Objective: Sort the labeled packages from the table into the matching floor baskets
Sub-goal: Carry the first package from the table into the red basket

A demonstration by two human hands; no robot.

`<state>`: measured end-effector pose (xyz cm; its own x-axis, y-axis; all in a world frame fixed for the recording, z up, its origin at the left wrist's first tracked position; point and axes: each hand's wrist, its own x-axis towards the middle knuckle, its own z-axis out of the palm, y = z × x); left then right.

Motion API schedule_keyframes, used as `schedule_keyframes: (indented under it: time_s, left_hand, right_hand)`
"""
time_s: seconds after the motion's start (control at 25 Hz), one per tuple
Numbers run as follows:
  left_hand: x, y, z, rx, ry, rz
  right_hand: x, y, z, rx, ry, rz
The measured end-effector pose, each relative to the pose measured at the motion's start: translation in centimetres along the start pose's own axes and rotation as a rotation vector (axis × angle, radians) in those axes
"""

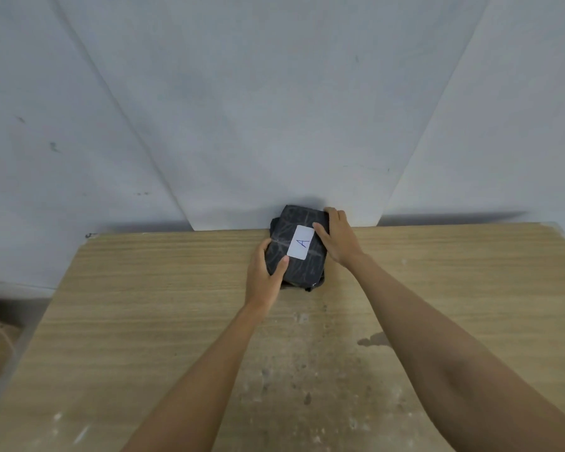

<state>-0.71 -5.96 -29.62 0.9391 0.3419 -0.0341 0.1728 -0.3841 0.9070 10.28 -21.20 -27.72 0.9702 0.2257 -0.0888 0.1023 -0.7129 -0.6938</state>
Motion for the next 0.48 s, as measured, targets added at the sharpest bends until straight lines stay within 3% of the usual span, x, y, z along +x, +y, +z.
schedule_keyframes:
  time_s: [0.24, 0.48]
  left_hand:
    - [0.0, 0.3, -0.1, -0.120, 0.075, -0.292]
    - [-2.1, 3.7, -0.9, -0.080, 0.060, -0.197]
  right_hand:
    - [-4.2, 1.9, 0.6, 0.260, 0.153, 0.132]
    - [-11.3, 1.4, 0.4, 0.386, 0.350, 0.197]
